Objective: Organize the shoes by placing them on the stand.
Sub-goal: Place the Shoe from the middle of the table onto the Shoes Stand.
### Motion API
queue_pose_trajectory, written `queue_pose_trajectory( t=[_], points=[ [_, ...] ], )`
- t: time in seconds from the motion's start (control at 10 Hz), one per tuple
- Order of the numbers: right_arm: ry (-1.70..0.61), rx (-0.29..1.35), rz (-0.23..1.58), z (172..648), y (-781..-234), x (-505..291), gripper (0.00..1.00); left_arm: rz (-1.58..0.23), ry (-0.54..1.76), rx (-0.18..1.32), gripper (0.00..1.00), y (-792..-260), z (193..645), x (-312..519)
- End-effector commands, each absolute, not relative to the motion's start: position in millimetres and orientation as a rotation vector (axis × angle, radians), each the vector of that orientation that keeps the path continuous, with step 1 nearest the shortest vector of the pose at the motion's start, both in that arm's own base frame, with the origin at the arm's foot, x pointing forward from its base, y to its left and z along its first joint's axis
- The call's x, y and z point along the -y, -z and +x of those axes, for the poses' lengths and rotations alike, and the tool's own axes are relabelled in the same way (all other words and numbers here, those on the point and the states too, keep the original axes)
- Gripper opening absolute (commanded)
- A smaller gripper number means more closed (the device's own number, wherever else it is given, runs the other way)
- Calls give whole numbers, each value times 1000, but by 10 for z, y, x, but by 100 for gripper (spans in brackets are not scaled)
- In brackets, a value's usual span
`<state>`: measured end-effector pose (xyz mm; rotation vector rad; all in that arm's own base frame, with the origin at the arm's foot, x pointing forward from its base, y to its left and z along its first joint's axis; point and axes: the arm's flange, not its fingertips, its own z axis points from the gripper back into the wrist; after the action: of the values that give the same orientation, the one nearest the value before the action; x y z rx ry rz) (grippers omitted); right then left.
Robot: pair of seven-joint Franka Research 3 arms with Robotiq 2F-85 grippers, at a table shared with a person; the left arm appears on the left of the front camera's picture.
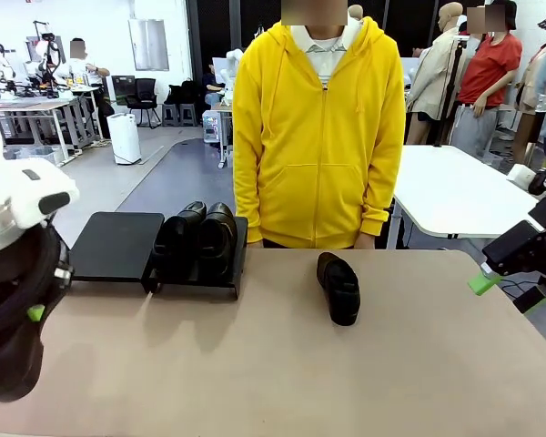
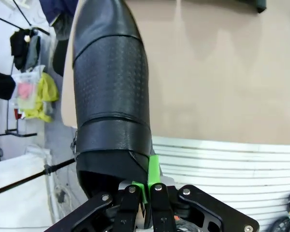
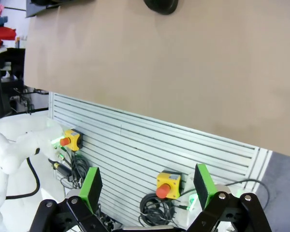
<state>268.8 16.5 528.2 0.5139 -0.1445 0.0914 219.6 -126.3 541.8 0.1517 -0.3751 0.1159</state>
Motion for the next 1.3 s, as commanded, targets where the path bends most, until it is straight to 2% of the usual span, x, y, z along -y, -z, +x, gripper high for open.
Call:
queue_pose_trajectory(
  t=[0.0,0.1,0.2,0.4,0.7,1.0,1.2],
  points=[
    [-106,156,547,2712,-5305,-170,100,126,-89,489,0,-5618,2997,911],
    [-106,156,547,2712,-5305,-170,100,105,-154,522,0,-5618,3399,636],
    [-106,156,547,2712,-5305,-170,100,30,-69,561,0,-5524,3822,383],
    [-106,156,547,2712,-5305,-170,100,15,7,652,0,-5263,4663,146],
    [-106,156,547,2712,-5305,-170,100,168,-21,729,0,-4936,5467,63],
    [-106,156,547,2712,-5305,-170,100,166,-31,745,0,-4796,5802,83],
    [-106,156,547,2712,-5305,-170,100,164,-2,700,0,-4691,5882,107]
  ],
)
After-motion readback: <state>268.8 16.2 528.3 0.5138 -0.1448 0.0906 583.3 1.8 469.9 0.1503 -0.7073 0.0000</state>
